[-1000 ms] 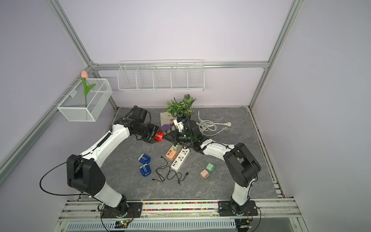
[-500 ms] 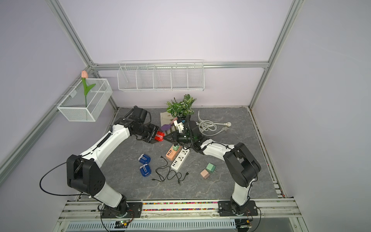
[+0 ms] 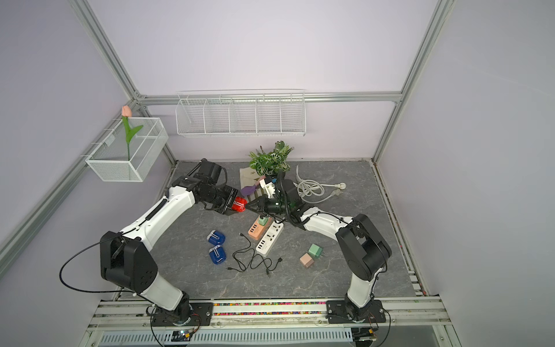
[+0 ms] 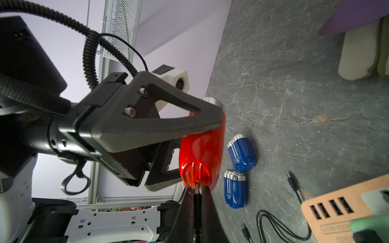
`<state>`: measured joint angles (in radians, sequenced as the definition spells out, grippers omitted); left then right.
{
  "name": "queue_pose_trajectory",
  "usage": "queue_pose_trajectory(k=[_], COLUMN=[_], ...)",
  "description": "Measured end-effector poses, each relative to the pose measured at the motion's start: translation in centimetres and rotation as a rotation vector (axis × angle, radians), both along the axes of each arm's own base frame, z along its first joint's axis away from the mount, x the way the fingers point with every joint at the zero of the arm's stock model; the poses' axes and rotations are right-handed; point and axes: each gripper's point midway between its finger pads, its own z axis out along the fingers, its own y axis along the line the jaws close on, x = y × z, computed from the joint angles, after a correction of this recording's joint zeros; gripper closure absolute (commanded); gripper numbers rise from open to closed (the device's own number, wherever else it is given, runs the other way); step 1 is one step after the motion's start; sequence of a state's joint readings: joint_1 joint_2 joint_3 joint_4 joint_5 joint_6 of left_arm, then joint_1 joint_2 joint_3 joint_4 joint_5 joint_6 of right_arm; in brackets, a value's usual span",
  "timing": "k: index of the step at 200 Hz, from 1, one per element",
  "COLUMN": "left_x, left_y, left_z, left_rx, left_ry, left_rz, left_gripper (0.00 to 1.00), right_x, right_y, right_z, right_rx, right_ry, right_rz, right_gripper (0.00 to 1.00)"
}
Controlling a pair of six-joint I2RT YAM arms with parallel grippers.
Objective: Charge the electric shaver
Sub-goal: Insert the charging cable into the electric shaver.
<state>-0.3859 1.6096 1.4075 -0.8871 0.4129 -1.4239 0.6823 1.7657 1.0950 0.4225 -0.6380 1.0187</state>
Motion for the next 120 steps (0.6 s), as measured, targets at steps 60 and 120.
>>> queue_pose_trajectory(k=[60, 120], left_x=[-0.16, -0.36], left_y=[-0.23, -0.67], left_z=[-0.02, -0.02], left_rx=[0.002, 0.002], left_ry=[-0.001, 0.001], left_rz=[-0.009, -0.012], left_gripper=[1.00, 1.00], right_x=[-0.12, -0.42], right_y=[-0.15, -0.29], right_z=[-0.12, 0.01], right_rx=[-0.022, -0.058], right_ry=[-0.009, -0.050], right_rz=[0.002, -0.008], right_gripper=[0.93, 0.93])
